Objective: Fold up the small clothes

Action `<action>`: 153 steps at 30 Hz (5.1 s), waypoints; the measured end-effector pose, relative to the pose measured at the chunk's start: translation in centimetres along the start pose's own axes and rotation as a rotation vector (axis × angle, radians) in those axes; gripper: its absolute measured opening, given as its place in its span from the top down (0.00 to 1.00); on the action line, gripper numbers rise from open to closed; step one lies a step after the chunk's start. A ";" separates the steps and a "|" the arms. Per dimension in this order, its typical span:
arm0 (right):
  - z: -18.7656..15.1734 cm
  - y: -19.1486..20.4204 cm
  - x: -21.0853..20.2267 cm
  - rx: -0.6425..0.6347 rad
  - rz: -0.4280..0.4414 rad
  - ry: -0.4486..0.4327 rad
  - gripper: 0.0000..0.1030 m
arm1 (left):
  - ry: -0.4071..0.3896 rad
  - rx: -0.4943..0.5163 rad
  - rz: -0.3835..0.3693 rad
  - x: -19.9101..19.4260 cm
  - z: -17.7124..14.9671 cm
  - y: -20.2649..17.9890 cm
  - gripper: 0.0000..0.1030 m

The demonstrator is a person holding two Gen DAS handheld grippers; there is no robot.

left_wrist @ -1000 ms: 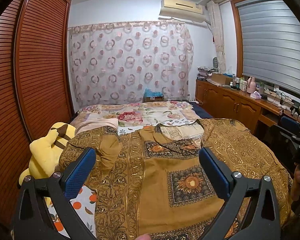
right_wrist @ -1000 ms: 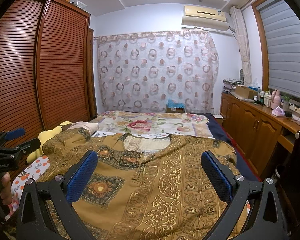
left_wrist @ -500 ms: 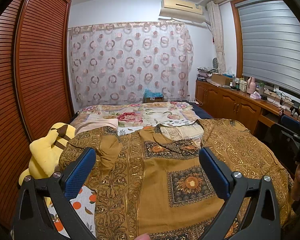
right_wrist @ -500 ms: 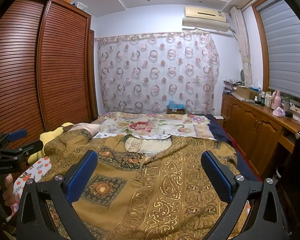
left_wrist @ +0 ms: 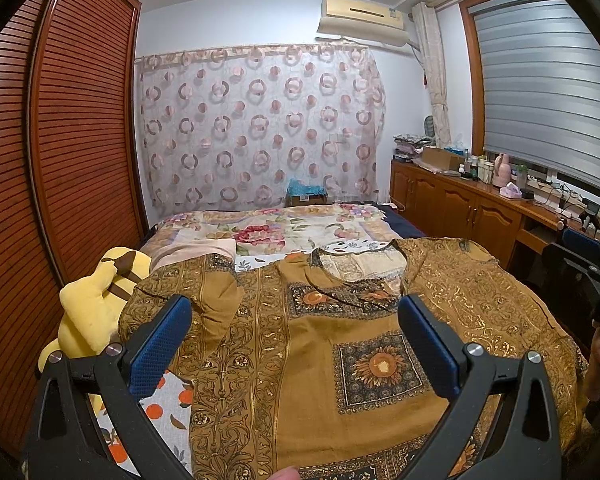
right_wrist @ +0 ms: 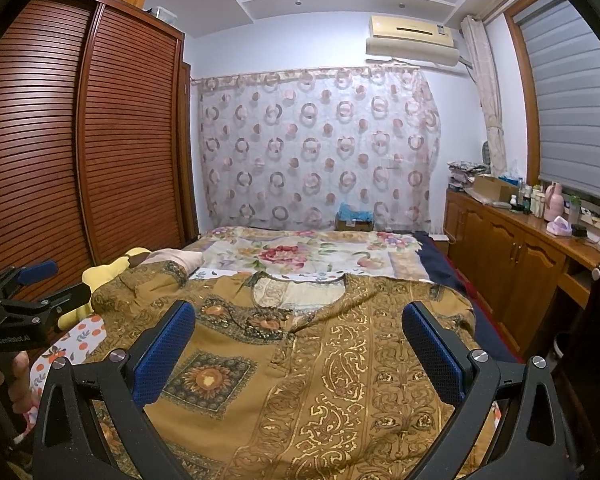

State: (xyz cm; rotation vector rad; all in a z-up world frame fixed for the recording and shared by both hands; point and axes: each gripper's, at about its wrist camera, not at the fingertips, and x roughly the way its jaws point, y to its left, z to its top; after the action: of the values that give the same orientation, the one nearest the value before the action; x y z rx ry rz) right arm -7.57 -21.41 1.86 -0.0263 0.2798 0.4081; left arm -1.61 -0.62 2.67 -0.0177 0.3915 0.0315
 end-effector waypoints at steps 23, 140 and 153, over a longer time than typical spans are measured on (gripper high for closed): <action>-1.4 0.1 2.8 -0.017 0.074 0.073 0.00 | 0.091 -0.001 0.024 3.5 -3.0 2.4 0.00; 4.2 5.5 28.6 -0.223 0.376 0.436 0.38 | 0.519 0.054 -0.091 18.1 -6.6 9.3 0.01; 2.4 8.0 36.0 -0.272 0.391 0.562 0.68 | 0.519 0.054 -0.091 18.1 -6.6 9.3 0.01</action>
State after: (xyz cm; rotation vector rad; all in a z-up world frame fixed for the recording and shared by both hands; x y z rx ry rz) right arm 21.58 0.15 -5.44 -0.3611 0.7886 0.8255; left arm 12.28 9.03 -10.45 0.0105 0.9097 -0.0753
